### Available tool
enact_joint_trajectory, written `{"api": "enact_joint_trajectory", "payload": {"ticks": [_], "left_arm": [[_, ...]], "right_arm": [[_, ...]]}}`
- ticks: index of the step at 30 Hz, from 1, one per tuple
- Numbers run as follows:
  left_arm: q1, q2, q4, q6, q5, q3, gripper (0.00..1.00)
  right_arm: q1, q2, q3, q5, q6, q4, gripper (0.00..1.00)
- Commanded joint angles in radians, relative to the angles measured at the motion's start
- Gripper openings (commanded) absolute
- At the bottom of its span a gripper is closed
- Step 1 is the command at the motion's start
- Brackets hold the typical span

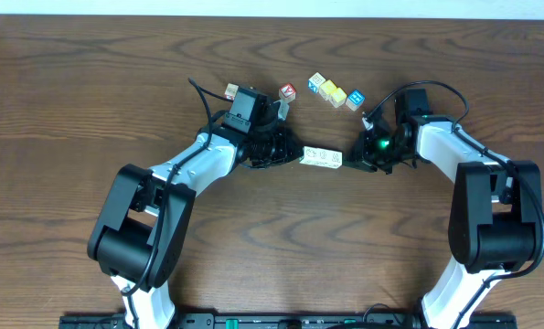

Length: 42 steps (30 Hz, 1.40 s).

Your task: Lift 3 blocks

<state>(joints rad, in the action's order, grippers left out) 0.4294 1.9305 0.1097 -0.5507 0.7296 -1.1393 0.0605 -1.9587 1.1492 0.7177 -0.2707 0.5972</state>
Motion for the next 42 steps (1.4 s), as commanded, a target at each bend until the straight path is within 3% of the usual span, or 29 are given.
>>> {"api": "enact_joint_trajectory", "payload": {"ticks": [1,42], "left_arm": [[0.021,-0.010,0.001,-0.001,0.048,0.003,0.07],[0.021,-0.076,0.001,-0.057,0.072,0.002,0.07]], "right_arm": [[0.040,0.041,0.016,0.193,-0.006,-0.008,0.01],[0.040,0.117,0.016,0.201,-0.040,-0.007,0.01]]}}
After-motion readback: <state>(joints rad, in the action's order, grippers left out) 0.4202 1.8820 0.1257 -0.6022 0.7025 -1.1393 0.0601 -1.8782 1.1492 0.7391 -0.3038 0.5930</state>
